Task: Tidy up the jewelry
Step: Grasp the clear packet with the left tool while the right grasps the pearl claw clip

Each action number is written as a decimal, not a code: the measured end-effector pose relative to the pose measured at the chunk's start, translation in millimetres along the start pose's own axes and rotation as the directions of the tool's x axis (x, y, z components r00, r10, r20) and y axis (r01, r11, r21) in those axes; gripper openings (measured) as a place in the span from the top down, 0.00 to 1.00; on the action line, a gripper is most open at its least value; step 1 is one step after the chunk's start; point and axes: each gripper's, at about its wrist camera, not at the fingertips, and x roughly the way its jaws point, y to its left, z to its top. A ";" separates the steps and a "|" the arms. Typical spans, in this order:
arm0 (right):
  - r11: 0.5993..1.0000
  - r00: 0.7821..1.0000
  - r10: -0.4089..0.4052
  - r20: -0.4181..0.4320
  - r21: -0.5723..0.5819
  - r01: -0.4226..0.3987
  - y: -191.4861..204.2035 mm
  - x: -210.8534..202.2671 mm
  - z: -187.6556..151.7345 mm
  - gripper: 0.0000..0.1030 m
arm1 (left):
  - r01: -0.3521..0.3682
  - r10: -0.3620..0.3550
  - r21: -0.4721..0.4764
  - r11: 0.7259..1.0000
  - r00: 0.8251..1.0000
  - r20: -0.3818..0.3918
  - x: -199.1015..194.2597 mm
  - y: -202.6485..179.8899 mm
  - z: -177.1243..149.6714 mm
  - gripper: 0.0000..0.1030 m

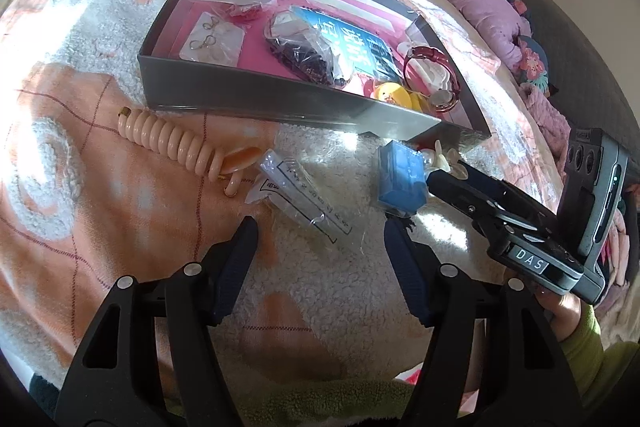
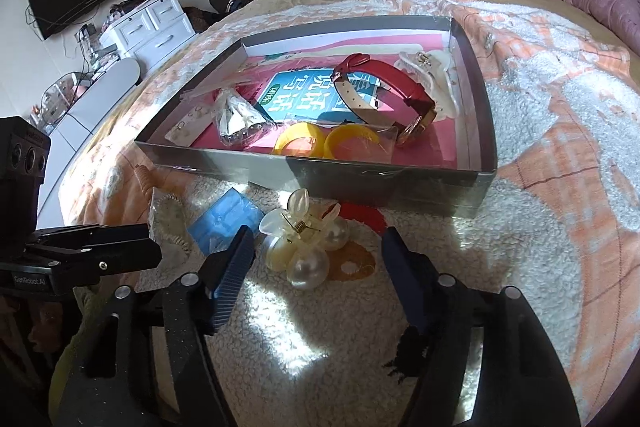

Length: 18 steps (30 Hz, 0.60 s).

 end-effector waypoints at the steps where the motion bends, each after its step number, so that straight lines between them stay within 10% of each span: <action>1: 1.000 1.000 -0.002 0.004 0.004 0.002 -0.5 1.2 0.2 0.41 | 0.000 0.000 -0.007 1.000 1.000 0.002 1.1 0.6 1.0 0.51; 5: 1.000 1.000 0.026 0.018 0.013 -0.026 -2.3 2.5 1.5 0.56 | 0.015 -0.015 -0.031 0.999 1.000 0.003 5.7 4.0 4.9 0.51; 18: 0.999 0.997 0.026 0.072 0.026 -0.028 -7.7 -27.1 -12.7 0.56 | -0.063 0.061 0.054 0.997 0.997 0.047 3.9 -9.0 6.5 0.76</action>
